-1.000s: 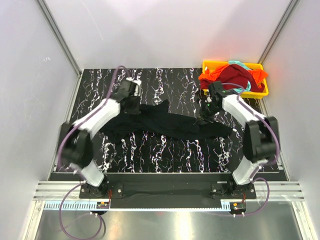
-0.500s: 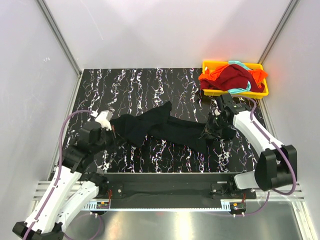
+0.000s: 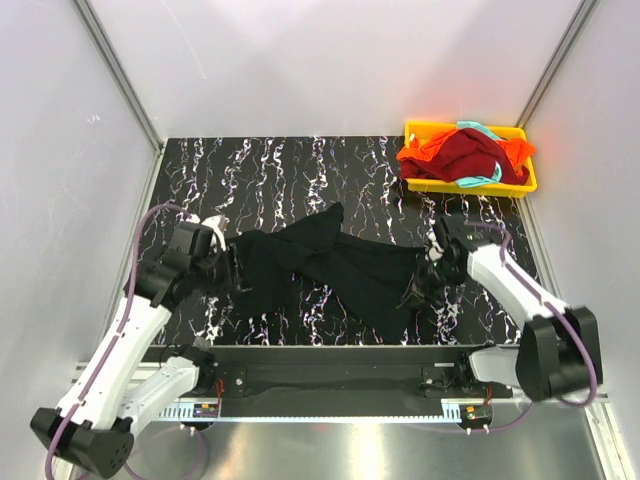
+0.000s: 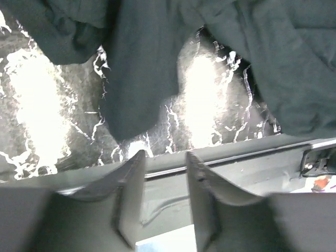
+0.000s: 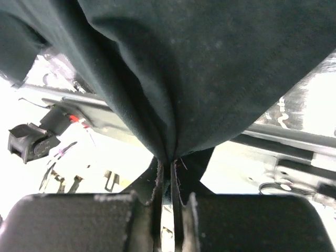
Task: Fold and stack the t-shirts
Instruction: Flatten the tshirt out
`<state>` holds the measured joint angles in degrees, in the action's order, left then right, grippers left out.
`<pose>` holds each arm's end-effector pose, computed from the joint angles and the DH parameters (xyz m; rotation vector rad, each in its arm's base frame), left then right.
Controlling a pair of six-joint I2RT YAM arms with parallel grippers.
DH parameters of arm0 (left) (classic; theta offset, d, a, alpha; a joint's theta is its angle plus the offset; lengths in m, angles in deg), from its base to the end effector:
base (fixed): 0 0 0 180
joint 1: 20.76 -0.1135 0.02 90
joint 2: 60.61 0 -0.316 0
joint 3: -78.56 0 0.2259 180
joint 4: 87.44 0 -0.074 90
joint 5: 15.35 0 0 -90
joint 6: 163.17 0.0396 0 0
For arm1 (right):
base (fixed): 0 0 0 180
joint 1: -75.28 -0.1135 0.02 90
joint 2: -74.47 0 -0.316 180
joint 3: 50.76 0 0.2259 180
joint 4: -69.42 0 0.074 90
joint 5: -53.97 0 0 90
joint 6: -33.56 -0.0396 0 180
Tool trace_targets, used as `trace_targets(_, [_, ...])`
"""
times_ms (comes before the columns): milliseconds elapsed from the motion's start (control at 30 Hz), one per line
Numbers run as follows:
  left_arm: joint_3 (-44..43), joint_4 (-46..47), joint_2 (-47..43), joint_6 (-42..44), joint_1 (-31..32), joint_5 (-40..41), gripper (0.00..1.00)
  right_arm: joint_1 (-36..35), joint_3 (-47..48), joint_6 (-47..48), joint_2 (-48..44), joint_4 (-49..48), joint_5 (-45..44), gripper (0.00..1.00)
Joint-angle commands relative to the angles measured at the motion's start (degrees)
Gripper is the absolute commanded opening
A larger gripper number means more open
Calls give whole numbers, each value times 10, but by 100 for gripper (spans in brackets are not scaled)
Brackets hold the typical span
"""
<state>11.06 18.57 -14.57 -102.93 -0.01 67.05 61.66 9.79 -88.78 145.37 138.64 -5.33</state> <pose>0.0728 -0.0332 0.3337 -0.1433 2.5521 -0.5233 0.1492 0.0569 0.2653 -0.4103 -2.9475 -0.8579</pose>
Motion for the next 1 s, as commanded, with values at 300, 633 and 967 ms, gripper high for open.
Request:
trace_targets(300, [-103,27,94,79,-66,-27,66,114,363,120,392,-4,-59,36])
trace_targets(633, [-65,138,157,101,-71,-70,66,113,293,178,256,41,-146,82])
trace_targets(967, [11,207,80,-18,-135,-61,99,65,227,140,189,8,-52,100])
